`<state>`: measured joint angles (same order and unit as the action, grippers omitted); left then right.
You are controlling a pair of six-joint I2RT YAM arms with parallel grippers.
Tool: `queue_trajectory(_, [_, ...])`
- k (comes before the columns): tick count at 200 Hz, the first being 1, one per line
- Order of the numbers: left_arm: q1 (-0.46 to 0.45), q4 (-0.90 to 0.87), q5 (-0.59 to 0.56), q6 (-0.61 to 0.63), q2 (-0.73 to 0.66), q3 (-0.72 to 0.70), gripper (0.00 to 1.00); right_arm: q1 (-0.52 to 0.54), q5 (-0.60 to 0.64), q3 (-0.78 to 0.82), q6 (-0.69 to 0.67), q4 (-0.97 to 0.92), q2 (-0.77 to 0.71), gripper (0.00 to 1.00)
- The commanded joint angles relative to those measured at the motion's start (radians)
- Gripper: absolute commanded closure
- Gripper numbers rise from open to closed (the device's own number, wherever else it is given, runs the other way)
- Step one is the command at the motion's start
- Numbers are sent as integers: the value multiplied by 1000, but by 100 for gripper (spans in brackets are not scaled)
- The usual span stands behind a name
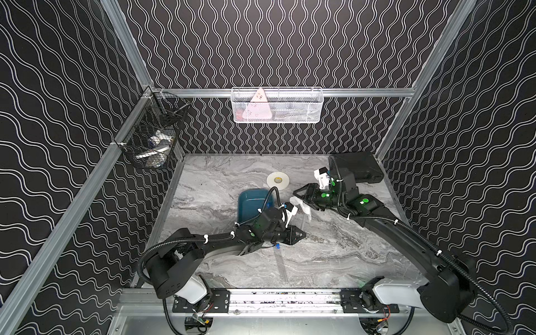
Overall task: Wipe the exteriors of test tubes
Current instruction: Place the cleaning item in the test tube.
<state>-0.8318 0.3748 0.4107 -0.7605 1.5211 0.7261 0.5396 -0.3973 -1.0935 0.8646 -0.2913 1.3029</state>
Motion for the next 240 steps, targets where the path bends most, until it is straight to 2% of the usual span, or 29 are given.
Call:
queue_trajectory(1, [0, 31, -10, 8, -9, 5, 86, 2, 17, -18, -33, -60, -2, 50])
queue_trajectory(35, [0, 31, -6, 9, -8, 12, 87, 16, 48, -32, -82, -142, 34, 46])
queue_trajectory(71, [0, 27, -6, 9, -10, 11, 87, 65, 62, -128, -154, -225, 90, 41])
queue_trajectory(124, [0, 17, -9, 17, -18, 10, 87, 92, 201, -240, -264, -396, 114, 34])
queue_trajectory(163, [-1, 26, -9, 14, -17, 5, 86, 92, 254, -278, -316, -470, 119, 29])
queue_trajectory(177, [0, 26, -6, 14, -16, 7, 87, 95, 238, -281, -328, -481, 129, 28])
queue_trajectory(202, [0, 26, -1, 15, -12, 12, 87, 103, 121, -258, -335, -421, 131, 26])
queue_trajectory(225, [0, 27, -3, 15, -15, 9, 87, 105, 128, -265, -344, -426, 127, 25])
queue_trajectory(240, [0, 29, -3, 14, -19, 6, 87, 105, 84, -264, -358, -411, 125, 24])
